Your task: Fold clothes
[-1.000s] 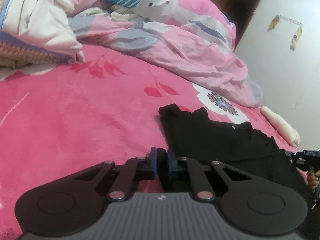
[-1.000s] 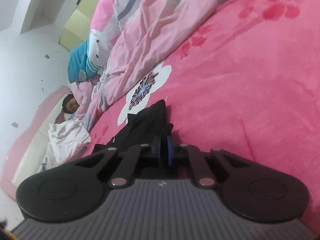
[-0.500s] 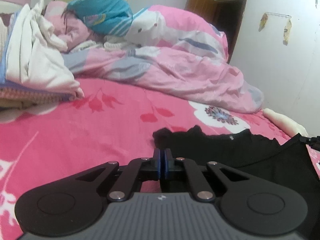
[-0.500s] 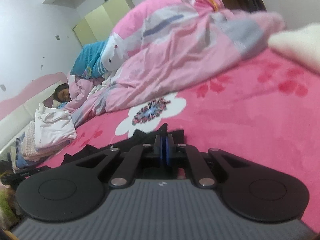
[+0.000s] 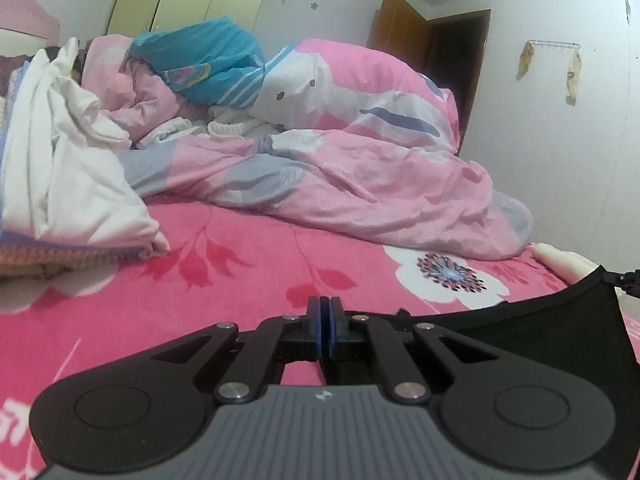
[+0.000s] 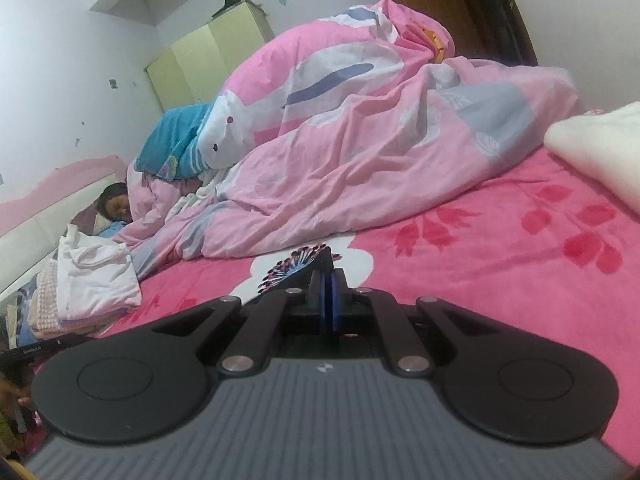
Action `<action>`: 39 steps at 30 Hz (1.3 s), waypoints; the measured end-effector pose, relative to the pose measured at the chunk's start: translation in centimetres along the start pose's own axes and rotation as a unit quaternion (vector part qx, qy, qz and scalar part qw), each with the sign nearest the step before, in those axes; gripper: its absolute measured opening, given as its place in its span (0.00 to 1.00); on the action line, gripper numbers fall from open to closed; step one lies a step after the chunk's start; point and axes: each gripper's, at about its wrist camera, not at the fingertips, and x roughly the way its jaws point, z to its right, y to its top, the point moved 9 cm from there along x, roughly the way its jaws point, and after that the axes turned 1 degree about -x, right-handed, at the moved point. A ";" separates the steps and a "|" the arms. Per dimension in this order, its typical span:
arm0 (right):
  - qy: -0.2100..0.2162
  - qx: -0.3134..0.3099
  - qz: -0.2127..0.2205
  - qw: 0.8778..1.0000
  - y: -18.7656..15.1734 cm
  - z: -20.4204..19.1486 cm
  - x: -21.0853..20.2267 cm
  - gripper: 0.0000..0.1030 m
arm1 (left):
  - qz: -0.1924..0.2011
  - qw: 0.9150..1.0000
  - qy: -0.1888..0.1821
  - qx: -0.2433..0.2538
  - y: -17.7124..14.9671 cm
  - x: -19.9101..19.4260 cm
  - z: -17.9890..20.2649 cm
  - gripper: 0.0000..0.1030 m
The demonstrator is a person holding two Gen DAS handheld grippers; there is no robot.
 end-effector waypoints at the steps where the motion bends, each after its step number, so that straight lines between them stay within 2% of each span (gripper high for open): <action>1: -0.001 0.001 -0.001 1.000 0.1 0.2 0.5 0.01 | -0.001 1.000 0.002 0.003 0.1 0.5 -0.1 0.04; 7: -0.010 0.006 -0.013 1.000 0.2 1.6 3.7 0.01 | -0.022 1.000 0.017 0.000 -0.2 3.9 -1.2 0.04; 14: -0.028 0.015 -0.047 0.998 -1.8 3.6 7.5 0.01 | -0.055 0.998 0.036 -0.007 -2.2 7.1 -2.6 0.04; 20: -0.022 0.019 -0.040 0.999 -1.7 3.9 8.4 0.01 | -0.040 0.999 0.033 -0.014 -1.2 7.4 -2.8 0.04; 28: -0.028 0.038 -0.045 0.998 -2.6 5.6 9.3 0.01 | -0.055 0.998 0.037 -0.019 -1.5 8.9 -3.2 0.04; 31: -0.029 0.042 -0.050 0.997 -3.0 5.9 9.5 0.01 | -0.075 0.996 0.037 -0.017 -2.1 9.5 -3.3 0.04; 33: -0.030 0.048 -0.059 0.997 -3.4 6.2 9.9 0.01 | -0.103 0.994 0.038 -0.019 -2.8 10.3 -3.3 0.06; 36: -0.042 0.059 -0.084 0.994 -4.0 6.8 10.5 0.04 | -0.118 0.992 0.040 -0.029 -3.3 10.6 -3.6 0.13; 37: -0.054 0.068 -0.084 0.993 -4.1 7.2 10.4 0.06 | -0.118 0.991 0.041 -0.035 -3.3 10.5 -3.7 0.22; 38: -0.062 0.078 -0.080 0.992 -4.0 7.6 10.0 0.07 | -0.119 0.991 0.041 -0.045 -3.2 10.3 -3.9 0.35; 39: -0.071 0.089 -0.076 0.991 -4.0 8.1 9.7 0.07 | -0.120 0.990 0.042 -0.056 -3.1 9.9 -4.0 0.42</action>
